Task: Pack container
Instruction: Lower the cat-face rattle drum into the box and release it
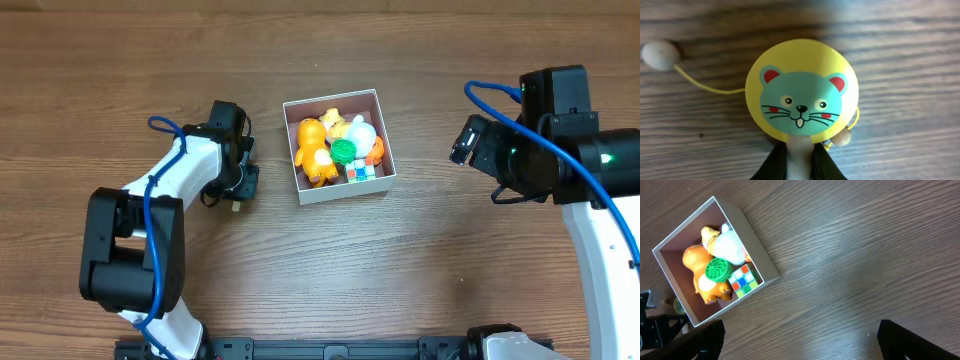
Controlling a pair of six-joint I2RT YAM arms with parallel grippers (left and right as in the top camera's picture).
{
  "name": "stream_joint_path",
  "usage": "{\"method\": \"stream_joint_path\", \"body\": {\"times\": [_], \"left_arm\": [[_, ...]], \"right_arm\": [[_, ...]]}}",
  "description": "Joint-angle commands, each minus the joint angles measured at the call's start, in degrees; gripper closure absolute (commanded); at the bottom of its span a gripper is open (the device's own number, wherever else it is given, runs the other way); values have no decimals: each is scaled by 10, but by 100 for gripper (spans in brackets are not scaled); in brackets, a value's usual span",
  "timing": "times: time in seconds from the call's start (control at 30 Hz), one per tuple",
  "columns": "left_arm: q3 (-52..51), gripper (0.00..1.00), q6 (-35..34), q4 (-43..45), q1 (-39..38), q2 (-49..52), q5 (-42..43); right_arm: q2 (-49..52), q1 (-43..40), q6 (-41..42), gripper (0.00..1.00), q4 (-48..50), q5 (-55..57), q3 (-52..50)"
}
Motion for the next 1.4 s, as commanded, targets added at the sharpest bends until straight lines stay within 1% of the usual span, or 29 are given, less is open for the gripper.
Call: {"method": "stream_joint_path", "body": {"times": [0.0, 0.07, 0.13, 0.23, 0.3, 0.37, 0.43, 0.5, 0.6, 0.67, 0.7, 0.8, 0.9, 0.93, 1.0, 1.03, 1.07, 1.1, 1.17, 1.2, 1.27, 1.3, 1.37], "left_arm": [[-7, 91, 25, -23, -2, 37, 53], [6, 94, 24, -42, -2, 36, 57], [51, 96, 24, -91, -2, 30, 65], [185, 96, 16, -203, -2, 6, 100], [279, 94, 16, -259, -3, -13, 130], [354, 94, 15, -288, -13, -30, 155], [401, 94, -1, -285, -31, -45, 169], [411, 94, -41, -245, -69, -55, 168], [410, 86, -126, -216, -129, -31, 116], [410, 83, -169, -194, -168, 6, 91], [410, 83, -189, -182, -183, 26, 84], [410, 84, -269, -163, -201, 82, 52], [410, 84, -279, -139, -197, 115, 49], [410, 81, -279, -134, -195, 118, 42], [411, 60, -273, -124, -189, 118, 36], [416, 49, -263, -127, -185, 117, 52], [426, 41, -242, -132, -180, 116, 81], [455, 0, -217, -158, -168, 116, 112], [510, 0, -198, -219, -147, 116, 142], [553, 0, -188, -269, -133, 116, 148], [640, 0, -147, -374, -110, 116, 146], [681, 0, -130, -421, -101, 116, 138], [758, 0, -121, -517, -91, 112, 78]], "right_arm": [[-5, 0, -3, 0, 2, 9, 8], [-5, 0, -3, 0, 3, 9, 8], [-5, 0, -3, 0, 3, 9, 8], [-5, 0, -3, 0, 3, 9, 8], [-5, 0, -3, 0, 3, 9, 8], [-5, 0, -3, 0, 3, 9, 8], [-5, 0, -3, 0, 3, 9, 8], [-5, 0, -3, 0, 3, 9, 8], [-5, 0, -3, 0, 5, 9, 8], [-5, 0, -3, 0, 5, 9, 8], [-5, 0, -3, 0, 5, 9, 8], [-5, 0, -3, 0, 1, 9, 8], [-5, 0, -3, 0, -2, 9, 8], [-5, 0, -3, 0, -2, 9, 8], [-5, 0, -3, 0, -2, 9, 8], [-5, 0, -3, 0, -4, 9, 8], [-5, 0, -3, 0, -7, 9, 8], [-5, 0, -3, 0, -10, 9, 8], [-5, 0, -3, 0, -14, 10, 8], [-5, 0, -3, 0, -14, 10, 8], [-7, 0, -32, 0, -9, 9, 9], [-14, 1, -47, 0, -6, 9, 11], [-36, 5, -49, 0, -5, 8, 20]]}}
